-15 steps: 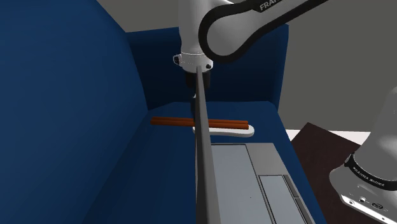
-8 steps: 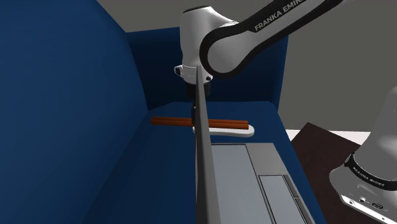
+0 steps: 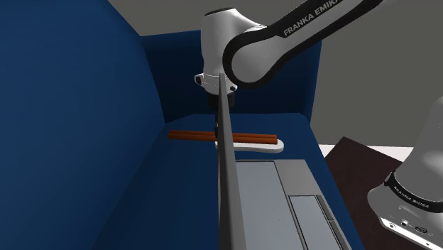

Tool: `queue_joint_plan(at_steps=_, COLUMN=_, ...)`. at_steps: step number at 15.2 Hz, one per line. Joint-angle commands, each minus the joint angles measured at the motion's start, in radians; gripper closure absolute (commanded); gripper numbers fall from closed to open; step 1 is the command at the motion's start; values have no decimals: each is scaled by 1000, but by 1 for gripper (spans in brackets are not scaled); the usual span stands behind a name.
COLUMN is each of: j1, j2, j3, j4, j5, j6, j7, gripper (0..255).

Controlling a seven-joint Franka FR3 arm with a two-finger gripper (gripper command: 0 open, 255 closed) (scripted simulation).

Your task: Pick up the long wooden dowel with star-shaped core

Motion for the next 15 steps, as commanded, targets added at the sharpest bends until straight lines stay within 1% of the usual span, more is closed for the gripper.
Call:
queue_joint_plan(at_steps=1, j1=0, j2=0, j3=0, j4=0, j5=0, j6=0, j7=0, gripper=255)
queue_joint_plan(at_steps=3, j1=0, j2=0, j3=0, j4=1, j5=0, j6=-1, j7=0, gripper=255)
queue_joint_plan(at_steps=15, j1=-4, j2=-57, j3=-1, j4=99, j5=14, j6=-154, j7=-2, gripper=255)
